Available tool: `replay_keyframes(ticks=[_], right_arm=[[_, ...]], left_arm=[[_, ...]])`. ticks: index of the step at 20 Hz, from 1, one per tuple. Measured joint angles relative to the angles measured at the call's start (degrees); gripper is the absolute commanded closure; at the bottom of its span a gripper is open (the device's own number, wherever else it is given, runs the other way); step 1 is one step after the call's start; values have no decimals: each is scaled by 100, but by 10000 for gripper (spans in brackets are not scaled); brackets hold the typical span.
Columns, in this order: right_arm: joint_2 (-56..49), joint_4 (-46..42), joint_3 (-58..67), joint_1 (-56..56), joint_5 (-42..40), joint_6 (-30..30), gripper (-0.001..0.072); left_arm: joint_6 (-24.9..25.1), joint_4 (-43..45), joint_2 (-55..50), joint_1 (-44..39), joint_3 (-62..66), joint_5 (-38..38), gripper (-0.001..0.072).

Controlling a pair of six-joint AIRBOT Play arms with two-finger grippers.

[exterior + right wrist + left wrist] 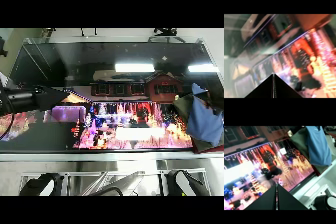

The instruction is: Fold the shirts.

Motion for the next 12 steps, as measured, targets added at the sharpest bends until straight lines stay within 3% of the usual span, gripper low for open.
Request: replay_keyframes(ticks=[7,12], right_arm=[[-651,-1062,24,2758,-385,203,693],[-986,-1403,24,3493,-358,232,693]], left_arm=[[-170,35,181,-1172,-1137,592,696],[-208,59,227,-1532,-1624,872,696]])
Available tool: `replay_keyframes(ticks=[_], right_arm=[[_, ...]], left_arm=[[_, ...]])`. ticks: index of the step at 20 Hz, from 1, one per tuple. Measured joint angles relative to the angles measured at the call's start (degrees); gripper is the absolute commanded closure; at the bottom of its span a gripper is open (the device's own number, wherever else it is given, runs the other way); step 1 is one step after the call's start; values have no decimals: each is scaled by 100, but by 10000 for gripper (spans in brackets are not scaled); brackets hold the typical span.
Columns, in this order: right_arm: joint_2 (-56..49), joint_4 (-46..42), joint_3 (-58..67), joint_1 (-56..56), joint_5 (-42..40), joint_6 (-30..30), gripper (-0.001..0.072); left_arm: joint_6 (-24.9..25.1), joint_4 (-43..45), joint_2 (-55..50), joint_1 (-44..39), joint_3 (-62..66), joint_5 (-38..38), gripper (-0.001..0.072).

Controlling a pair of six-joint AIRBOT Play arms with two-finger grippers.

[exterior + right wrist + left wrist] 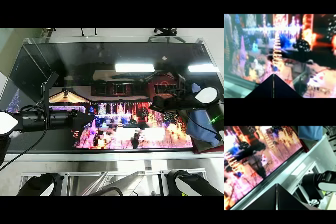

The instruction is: Fold the shirts.

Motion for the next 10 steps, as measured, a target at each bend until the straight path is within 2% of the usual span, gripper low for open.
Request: replay_keyframes(ticks=[10], right_arm=[[-116,-83,0,166,341,15,693]], left_arm=[[-4,0,4,-81,-118,168,696]])
